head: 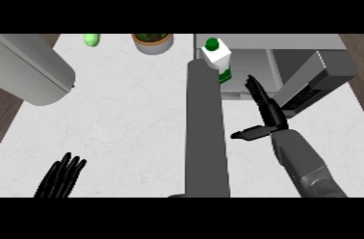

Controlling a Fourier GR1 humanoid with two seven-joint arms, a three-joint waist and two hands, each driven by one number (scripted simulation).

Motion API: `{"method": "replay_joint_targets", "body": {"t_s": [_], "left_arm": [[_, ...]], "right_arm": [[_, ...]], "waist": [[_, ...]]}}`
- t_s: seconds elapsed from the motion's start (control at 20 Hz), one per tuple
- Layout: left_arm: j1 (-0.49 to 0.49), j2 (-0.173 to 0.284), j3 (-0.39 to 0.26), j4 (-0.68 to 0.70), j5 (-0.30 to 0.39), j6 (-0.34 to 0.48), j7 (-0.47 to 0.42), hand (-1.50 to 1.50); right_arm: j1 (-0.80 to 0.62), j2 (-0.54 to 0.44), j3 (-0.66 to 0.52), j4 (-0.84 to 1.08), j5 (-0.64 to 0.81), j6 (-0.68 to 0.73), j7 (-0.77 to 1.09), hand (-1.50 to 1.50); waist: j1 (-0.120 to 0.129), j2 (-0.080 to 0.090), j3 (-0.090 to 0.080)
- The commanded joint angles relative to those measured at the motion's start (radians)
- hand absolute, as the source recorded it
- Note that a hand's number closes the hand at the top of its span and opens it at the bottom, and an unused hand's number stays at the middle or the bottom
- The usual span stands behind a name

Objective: Pick up the milk, place it into the microwave and close the microwave

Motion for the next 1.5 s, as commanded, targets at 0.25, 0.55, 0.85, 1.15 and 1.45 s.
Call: {"method": "replay_joint_targets", "body": {"t_s": [0.25, 0.55, 0.85, 1.15, 1.45], "left_arm": [[-0.058, -0.039, -0.145, -0.027, -0.148, 0.039, 0.079, 1.5], [-0.177, -0.047, -0.202, 0.04, -0.217, 0.077, 0.104, 1.5], [-0.304, -0.048, -0.247, 0.143, -0.322, 0.172, 0.131, 1.5], [-0.576, -0.048, -0.375, 0.355, -0.336, 0.318, 0.192, 1.5], [-0.724, -0.048, -0.509, 0.538, -0.357, 0.449, 0.131, 1.5]], "right_arm": [[0.152, -0.09, -0.001, -0.121, -0.046, 0.246, -0.094, -1.5], [0.255, -0.134, -0.011, -0.204, -0.105, 0.334, -0.101, 1.5], [0.27, -0.166, -0.044, -0.335, -0.212, 0.376, 0.045, -1.5], [0.309, -0.236, -0.054, -0.396, -0.265, 0.408, 0.085, -1.5], [0.332, -0.297, -0.039, -0.505, -0.295, 0.427, 0.116, -1.5]], "waist": [[-0.024, -0.007, -0.001], [-0.03, -0.004, 0.0], [-0.034, -0.008, -0.002], [-0.04, 0.0, -0.001], [-0.049, -0.001, -0.002]]}}
